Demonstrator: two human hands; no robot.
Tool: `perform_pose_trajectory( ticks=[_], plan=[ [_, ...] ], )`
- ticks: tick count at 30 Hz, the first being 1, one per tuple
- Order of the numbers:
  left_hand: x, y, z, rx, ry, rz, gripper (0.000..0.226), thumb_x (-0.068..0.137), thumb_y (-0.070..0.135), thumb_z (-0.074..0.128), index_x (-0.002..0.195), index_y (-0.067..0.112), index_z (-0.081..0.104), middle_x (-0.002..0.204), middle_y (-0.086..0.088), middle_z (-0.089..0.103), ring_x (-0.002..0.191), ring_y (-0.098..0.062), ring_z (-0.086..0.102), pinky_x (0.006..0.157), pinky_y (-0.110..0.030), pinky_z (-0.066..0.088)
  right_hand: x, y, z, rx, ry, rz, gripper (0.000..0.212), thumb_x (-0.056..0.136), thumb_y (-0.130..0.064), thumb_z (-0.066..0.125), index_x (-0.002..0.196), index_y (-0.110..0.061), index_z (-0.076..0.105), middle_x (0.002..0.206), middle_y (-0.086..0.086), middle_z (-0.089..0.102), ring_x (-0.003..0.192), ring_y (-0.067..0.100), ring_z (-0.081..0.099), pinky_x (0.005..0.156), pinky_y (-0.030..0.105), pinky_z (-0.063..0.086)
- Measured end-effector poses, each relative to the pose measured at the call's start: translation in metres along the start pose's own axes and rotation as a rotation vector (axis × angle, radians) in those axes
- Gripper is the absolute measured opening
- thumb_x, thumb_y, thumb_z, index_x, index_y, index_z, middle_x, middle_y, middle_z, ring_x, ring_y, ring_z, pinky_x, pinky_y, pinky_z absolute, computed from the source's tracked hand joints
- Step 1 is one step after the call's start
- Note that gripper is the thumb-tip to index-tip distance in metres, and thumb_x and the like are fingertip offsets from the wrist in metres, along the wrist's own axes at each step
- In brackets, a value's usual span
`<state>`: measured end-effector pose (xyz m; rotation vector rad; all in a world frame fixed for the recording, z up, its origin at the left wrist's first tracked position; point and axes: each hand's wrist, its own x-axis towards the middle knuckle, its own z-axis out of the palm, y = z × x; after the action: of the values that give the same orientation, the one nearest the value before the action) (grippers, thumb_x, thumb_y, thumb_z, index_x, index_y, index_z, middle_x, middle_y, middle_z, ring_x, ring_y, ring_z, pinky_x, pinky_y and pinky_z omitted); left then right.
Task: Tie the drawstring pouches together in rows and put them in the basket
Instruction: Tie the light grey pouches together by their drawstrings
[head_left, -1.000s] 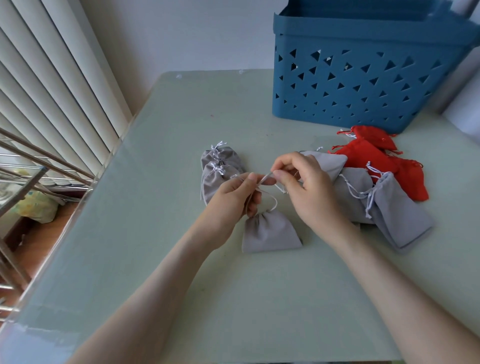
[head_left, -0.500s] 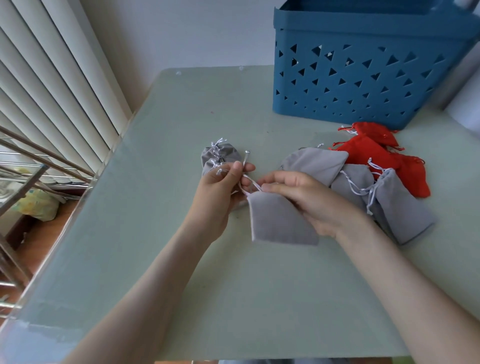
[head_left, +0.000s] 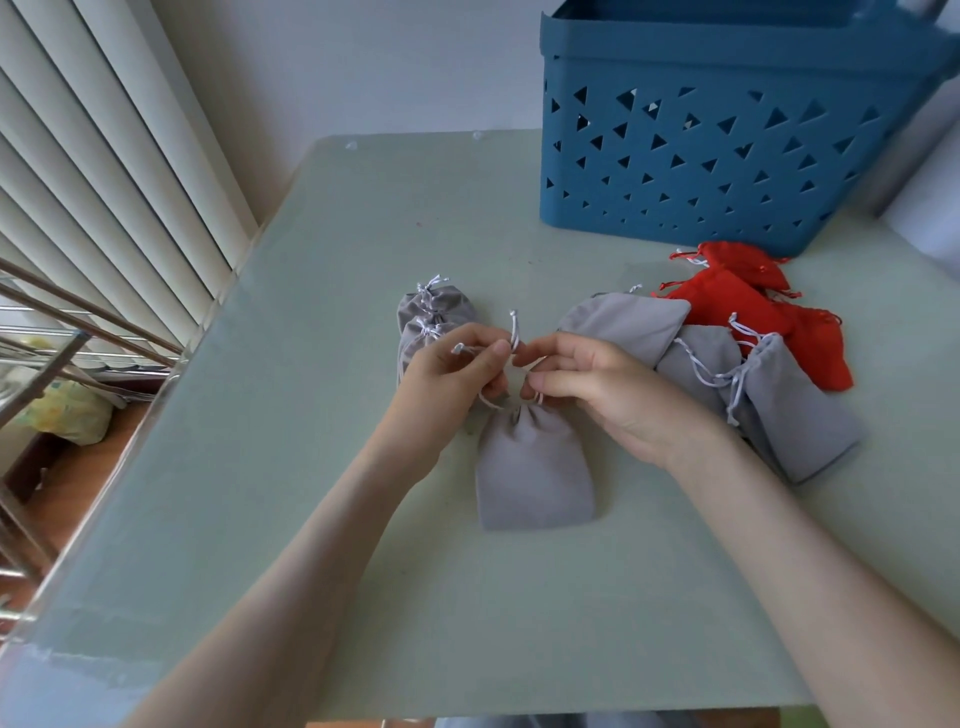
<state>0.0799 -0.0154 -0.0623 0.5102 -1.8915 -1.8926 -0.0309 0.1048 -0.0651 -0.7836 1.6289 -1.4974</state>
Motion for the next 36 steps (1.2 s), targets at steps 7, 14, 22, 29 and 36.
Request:
perform_pose_trajectory(
  ticks=[7, 14, 22, 29, 36],
  plan=[
    [0.001, -0.004, -0.003, 0.144, -0.088, 0.016, 0.023, 0.091, 0.007, 0.059, 0.079, 0.022, 0.071, 0.069, 0.015, 0.064, 0.069, 0.000, 0.055, 0.073, -0.015, 0.043, 0.001, -0.003, -0.002, 0.086, 0.126, -0.073, 0.019, 0.088, 0.006, 0.054, 0.088, -0.012, 0.059, 0.069, -0.003, 0.065, 0.067, 0.004, 0.060, 0.066, 0.012, 0.044],
    [0.000, -0.014, 0.000, 0.618, 0.185, 0.369, 0.014, 0.084, 0.011, 0.070, 0.085, 0.022, 0.060, 0.078, 0.017, 0.060, 0.076, -0.001, 0.050, 0.070, -0.008, 0.036, -0.002, -0.006, 0.001, 0.121, 0.054, -0.088, 0.012, 0.088, -0.001, 0.059, 0.090, -0.013, 0.056, 0.063, -0.008, 0.058, 0.059, 0.000, 0.054, 0.058, 0.009, 0.040],
    [0.002, -0.023, 0.001, 0.845, 0.301, 0.683, 0.011, 0.084, 0.023, 0.066, 0.082, 0.012, 0.070, 0.075, 0.002, 0.067, 0.076, -0.011, 0.050, 0.070, -0.019, 0.038, 0.001, 0.002, 0.000, -0.233, 0.094, -0.102, 0.022, 0.085, 0.000, 0.062, 0.087, -0.022, 0.061, 0.052, -0.016, 0.040, 0.055, 0.006, 0.035, 0.058, 0.029, 0.027],
    [-0.001, -0.022, 0.003, 0.822, 0.219, 0.707, 0.018, 0.086, 0.025, 0.059, 0.084, 0.011, 0.069, 0.074, 0.002, 0.067, 0.072, -0.010, 0.050, 0.065, -0.014, 0.036, 0.004, 0.008, 0.004, -0.266, 0.128, -0.145, 0.023, 0.087, -0.002, 0.057, 0.085, -0.022, 0.067, 0.052, -0.008, 0.035, 0.055, 0.009, 0.038, 0.063, 0.031, 0.033],
    [-0.001, -0.019, 0.001, 0.776, 0.230, 0.623, 0.022, 0.086, 0.029, 0.058, 0.084, 0.010, 0.068, 0.076, 0.001, 0.069, 0.072, -0.009, 0.057, 0.066, -0.007, 0.035, 0.002, 0.001, 0.004, -0.048, 0.047, -0.099, 0.019, 0.078, -0.019, 0.049, 0.082, -0.021, 0.067, 0.078, 0.003, 0.068, 0.084, 0.014, 0.058, 0.077, 0.033, 0.037]
  ],
)
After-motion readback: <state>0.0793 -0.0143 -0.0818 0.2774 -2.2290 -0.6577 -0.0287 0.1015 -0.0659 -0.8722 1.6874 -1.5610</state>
